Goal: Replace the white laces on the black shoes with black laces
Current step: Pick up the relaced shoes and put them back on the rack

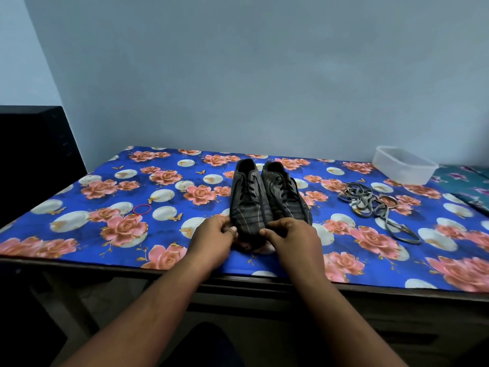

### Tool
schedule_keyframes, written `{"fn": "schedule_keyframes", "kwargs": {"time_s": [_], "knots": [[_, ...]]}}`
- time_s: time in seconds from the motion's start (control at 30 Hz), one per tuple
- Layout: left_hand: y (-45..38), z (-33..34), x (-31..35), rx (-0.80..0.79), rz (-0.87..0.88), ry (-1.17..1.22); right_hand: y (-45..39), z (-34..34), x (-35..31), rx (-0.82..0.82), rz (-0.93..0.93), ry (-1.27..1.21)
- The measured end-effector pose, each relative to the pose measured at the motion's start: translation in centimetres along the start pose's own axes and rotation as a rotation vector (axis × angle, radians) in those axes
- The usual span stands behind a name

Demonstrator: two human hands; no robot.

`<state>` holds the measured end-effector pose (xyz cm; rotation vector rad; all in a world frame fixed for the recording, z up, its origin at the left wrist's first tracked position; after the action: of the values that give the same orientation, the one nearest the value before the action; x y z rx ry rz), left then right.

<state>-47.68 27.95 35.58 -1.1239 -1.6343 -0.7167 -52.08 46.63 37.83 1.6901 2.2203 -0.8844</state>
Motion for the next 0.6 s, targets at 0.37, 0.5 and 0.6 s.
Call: {"fn": "schedule_keyframes", "kwargs": {"time_s": [0.37,0.5,0.6], "knots": [[6.1,-0.1,1.5,-0.014,-0.124,0.628,1.7,-0.8,-1.9,-0.288,0.298,-1.070],[8.4,1.6,0.8,-0.058,-0.170,0.716,4.3,-0.9,-2.0,-0.400,0.267,-0.999],[9.8,3.0,-0.6,-0.060,-0.192,0.715,6.6,-0.3,-1.2,-0.397,0.223,-0.829]]}}
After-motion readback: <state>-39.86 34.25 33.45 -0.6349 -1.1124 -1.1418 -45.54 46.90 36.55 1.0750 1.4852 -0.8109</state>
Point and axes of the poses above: each hand's wrist, its own y-axis away from the middle knuckle, its own z-axis out of the palm, x = y × z, the point moved 4 cm from there along -y, towards the middle knuckle, and after that the axes turned 11 degrees about y, right-handed, at the moved point
